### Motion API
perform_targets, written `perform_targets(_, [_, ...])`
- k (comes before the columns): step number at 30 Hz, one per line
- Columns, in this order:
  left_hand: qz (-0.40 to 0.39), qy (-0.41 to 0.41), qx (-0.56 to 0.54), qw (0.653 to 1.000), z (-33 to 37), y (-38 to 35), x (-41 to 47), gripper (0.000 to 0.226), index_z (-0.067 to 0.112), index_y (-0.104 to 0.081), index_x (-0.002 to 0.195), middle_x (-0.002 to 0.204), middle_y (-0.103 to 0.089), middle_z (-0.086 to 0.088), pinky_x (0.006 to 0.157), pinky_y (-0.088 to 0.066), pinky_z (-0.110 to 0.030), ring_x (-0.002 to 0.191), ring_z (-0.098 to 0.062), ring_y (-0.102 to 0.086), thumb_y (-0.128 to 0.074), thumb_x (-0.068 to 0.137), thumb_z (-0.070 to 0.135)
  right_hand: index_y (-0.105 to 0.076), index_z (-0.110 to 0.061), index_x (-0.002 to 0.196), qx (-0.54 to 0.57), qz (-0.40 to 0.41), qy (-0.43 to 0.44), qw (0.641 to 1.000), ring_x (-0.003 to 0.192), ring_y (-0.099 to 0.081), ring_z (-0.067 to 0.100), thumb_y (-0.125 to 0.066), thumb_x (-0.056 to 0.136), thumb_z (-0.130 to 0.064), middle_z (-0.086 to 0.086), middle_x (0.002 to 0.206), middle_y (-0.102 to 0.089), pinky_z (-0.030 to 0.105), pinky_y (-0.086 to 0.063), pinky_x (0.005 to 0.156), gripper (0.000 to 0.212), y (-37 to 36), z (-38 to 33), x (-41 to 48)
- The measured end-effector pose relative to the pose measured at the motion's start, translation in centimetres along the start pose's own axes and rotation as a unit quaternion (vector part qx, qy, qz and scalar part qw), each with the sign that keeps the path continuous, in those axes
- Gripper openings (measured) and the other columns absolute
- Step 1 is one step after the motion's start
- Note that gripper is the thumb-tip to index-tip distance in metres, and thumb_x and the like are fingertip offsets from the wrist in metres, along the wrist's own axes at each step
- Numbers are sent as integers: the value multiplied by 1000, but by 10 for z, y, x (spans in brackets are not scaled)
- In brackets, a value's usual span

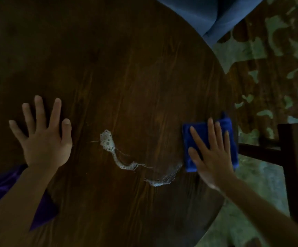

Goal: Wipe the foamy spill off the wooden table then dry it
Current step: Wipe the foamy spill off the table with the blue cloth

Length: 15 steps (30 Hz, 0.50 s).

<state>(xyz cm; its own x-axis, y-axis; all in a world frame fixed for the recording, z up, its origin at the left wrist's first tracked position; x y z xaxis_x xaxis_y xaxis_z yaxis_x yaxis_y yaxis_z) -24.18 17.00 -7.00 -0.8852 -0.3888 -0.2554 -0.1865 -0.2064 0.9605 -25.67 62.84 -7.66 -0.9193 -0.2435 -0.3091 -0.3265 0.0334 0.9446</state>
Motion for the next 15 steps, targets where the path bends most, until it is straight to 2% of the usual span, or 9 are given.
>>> perform_targets(3, [-1,3,4,1000,-1,2,-1,62,41,0,162,173,4,-5,120,3,-69,159,-33,8,-10,104,58,-13,-40,165,24,-13,-32,999,160,-3,38,-19,106,-62,13,175,-1,65,-10,125,63,-23,-42,-57])
perform_targets(7, [-2,9,7,1000,-1,2,0,62,40,0,162,173,4,-5,121,4,-68,159,-32,8,-8,103,58,-1,-46,164,44,-26,-74,996,160,-5,37,-15,105,-64,13,174,-4,58,0,127,63,-35,-102,-65])
perform_targets(10, [3,1,10,1000,1,2,0,62,40,1,162,173,4,-5,121,3,-68,159,-32,7,-10,104,56,6,-50,162,64,5,-109,992,161,5,33,-12,104,-67,10,175,7,56,4,128,63,-11,-98,-2])
perform_targets(13, [6,-5,9,1000,1,1,0,61,40,1,162,173,3,-6,121,2,-68,159,-33,6,-12,105,55,9,-50,162,82,48,-153,984,160,13,29,-10,104,-67,7,174,14,58,7,127,63,28,-68,99])
perform_targets(15, [7,-5,11,1000,1,1,1,61,41,2,162,173,3,-6,121,2,-68,159,-33,6,-12,105,56,9,-48,162,73,61,-148,984,160,15,29,-10,104,-66,6,174,16,60,7,127,64,51,-60,168])
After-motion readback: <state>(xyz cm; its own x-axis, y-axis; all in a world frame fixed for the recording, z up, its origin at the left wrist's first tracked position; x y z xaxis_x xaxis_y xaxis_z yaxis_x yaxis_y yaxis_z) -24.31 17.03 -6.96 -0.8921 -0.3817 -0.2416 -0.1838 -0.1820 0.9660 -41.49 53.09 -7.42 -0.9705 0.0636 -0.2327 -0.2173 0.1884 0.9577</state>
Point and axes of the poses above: each hand's wrist, its own x-axis towards the middle knuckle, its own y-axis out of the back of the hand, z = x × y, the point moved 9 cm from there along x, towards the middle knuckle
